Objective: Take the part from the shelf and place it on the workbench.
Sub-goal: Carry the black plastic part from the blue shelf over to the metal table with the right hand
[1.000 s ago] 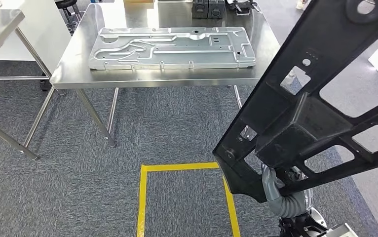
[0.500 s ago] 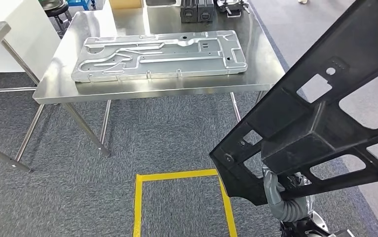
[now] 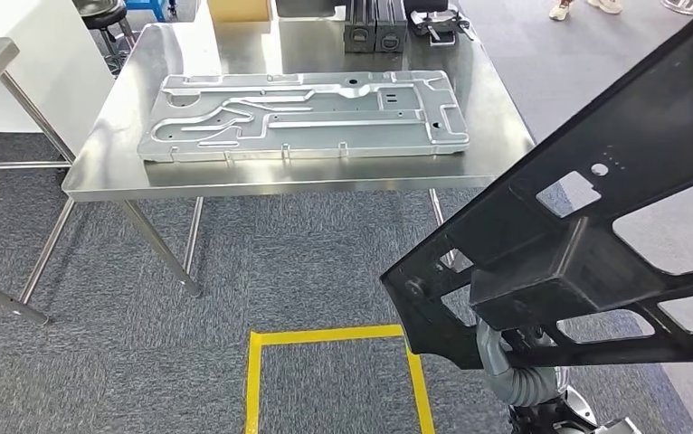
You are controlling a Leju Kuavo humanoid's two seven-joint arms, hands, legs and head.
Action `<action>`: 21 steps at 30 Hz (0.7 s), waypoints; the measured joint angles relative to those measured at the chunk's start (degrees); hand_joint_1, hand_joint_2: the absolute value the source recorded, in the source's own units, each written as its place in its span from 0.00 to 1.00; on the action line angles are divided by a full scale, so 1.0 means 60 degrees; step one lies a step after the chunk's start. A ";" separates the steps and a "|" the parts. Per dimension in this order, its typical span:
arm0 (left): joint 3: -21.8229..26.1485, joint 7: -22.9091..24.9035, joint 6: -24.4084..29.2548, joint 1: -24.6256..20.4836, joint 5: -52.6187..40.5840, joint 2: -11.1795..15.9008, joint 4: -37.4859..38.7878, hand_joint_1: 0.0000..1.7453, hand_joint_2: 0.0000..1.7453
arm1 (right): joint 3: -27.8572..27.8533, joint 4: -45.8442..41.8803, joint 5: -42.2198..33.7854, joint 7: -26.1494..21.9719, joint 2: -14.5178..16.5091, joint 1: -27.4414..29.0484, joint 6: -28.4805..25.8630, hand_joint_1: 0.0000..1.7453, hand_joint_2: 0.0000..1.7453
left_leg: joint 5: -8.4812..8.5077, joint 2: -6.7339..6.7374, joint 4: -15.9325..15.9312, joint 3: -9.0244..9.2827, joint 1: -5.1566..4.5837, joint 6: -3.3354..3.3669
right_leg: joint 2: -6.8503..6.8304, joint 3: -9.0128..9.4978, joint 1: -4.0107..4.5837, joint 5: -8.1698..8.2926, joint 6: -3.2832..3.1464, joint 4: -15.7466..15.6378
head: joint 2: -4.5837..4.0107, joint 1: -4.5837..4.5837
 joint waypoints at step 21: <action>0.0002 -0.0103 -0.0046 -0.0070 0.0002 0.0086 0.0000 0.00 1.00 | 0.0171 0.0069 0.0029 0.0004 -0.0008 0.0031 -0.0128 1.00 1.00 | 0.0525 -0.0005 0.0195 -0.0884 -0.0178 -0.0044 | 0.0068 0.1857 0.0101 -0.0142 -0.0392 -0.1438 | 0.0000 0.0002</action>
